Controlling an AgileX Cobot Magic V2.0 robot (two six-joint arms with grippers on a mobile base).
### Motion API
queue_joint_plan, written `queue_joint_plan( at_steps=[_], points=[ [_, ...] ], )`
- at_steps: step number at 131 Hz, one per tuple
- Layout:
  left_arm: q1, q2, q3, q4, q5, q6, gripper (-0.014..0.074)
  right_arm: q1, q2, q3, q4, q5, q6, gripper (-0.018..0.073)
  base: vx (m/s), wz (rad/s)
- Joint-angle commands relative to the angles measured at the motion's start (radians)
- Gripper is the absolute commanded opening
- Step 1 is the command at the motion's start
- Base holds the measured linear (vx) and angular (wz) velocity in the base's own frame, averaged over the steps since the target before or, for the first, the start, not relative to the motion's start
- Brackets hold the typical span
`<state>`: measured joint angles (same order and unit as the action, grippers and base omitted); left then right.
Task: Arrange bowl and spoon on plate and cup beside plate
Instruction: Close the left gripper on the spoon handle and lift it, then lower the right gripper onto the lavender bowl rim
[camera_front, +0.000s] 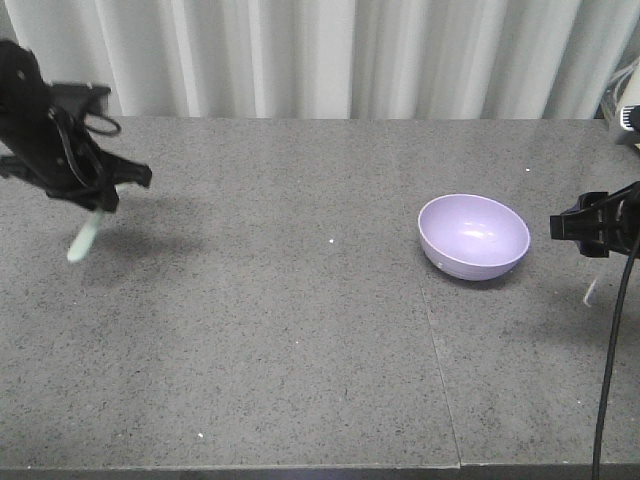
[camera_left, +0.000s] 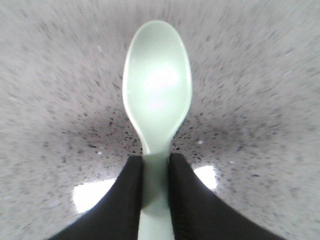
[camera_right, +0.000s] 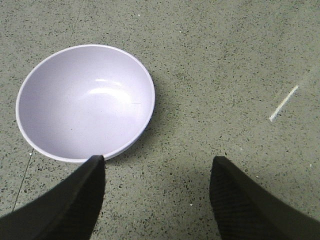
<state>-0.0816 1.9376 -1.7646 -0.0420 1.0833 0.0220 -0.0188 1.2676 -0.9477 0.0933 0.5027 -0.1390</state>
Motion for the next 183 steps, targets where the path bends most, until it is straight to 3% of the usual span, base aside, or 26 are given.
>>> queue_joint_plan(
  at_steps=[1,95,149,183],
  points=[
    [-0.003,-0.118,-0.034,-0.013,-0.009,-0.001,-0.0008,-0.002,-0.021,-0.032,-0.004,-0.058,-0.012,0.0456,0.00,0.00],
    [-0.003,-0.201,-0.036,-0.013,0.069,-0.001,-0.0008,-0.002,-0.021,-0.032,-0.004,-0.058,-0.012,0.0456,0.00,0.00],
    [-0.003,-0.201,-0.036,-0.013,0.069,-0.001,-0.0008,-0.002,-0.017,-0.034,0.060,-0.113,0.016,0.0456,0.00,0.00],
    [-0.003,-0.201,-0.036,-0.013,0.069,-0.001,-0.0008,-0.005,0.144,-0.216,0.055,0.009,0.064,0.0456,0.00,0.00]
  ],
)
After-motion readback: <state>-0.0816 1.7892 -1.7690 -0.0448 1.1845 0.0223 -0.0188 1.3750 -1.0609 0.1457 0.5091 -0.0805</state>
